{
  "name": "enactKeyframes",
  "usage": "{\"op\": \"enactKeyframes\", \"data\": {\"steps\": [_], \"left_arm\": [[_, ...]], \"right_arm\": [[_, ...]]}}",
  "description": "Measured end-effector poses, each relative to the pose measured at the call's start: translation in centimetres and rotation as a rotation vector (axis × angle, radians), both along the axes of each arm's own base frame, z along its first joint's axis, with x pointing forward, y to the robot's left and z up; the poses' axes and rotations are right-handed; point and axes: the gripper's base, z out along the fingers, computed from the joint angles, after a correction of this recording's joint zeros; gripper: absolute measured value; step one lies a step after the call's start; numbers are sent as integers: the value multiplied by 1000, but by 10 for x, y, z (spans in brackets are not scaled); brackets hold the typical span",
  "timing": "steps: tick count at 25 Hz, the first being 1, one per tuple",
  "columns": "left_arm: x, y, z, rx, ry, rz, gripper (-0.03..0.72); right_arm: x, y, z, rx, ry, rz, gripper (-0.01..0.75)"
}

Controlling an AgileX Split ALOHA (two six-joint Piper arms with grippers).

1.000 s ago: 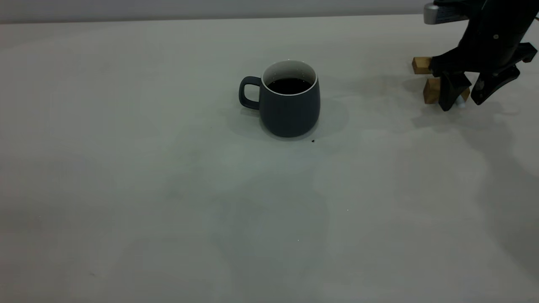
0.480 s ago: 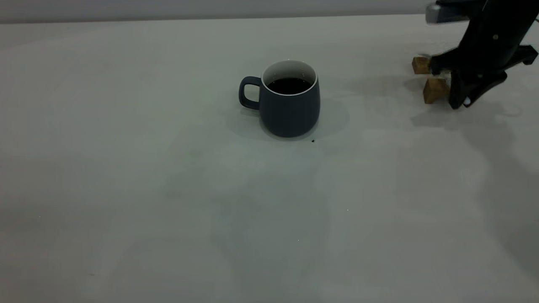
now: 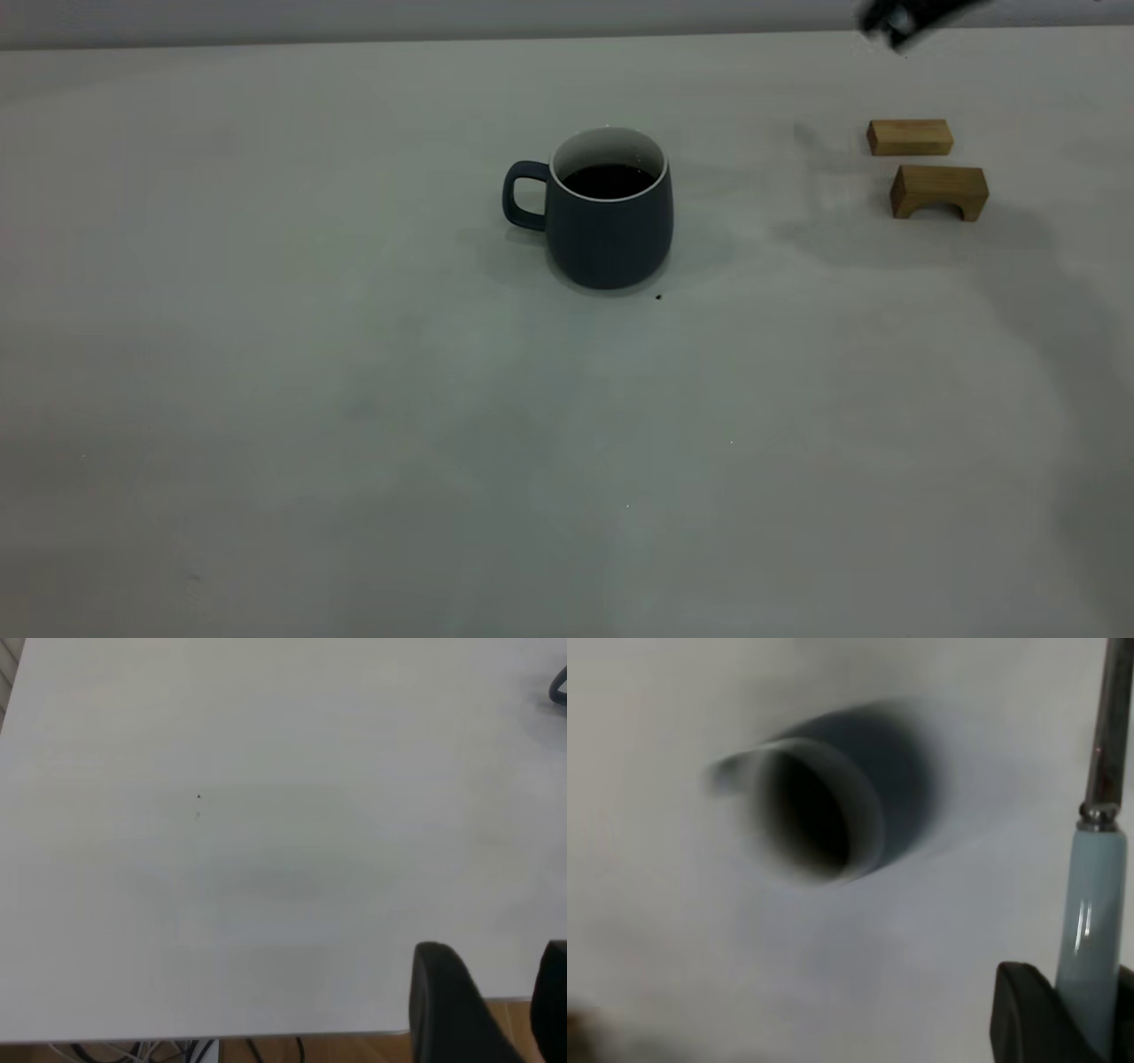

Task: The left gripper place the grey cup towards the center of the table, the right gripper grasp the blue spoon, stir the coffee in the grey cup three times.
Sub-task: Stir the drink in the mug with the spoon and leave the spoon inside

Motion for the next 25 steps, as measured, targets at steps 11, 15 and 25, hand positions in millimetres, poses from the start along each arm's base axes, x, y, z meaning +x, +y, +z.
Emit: {"op": "enactKeyframes", "data": {"steps": [11,15,25], "left_arm": [[0,0,0,-1,0,1,312],[0,0,0,-1,0,1,312],[0,0,0,-1,0,1,312]], "right_arm": [[-9,78,29,500,378,-296,137],[-19,102,29,504,579,-405,137],[-16,117,1,585,931,-634,137]]}}
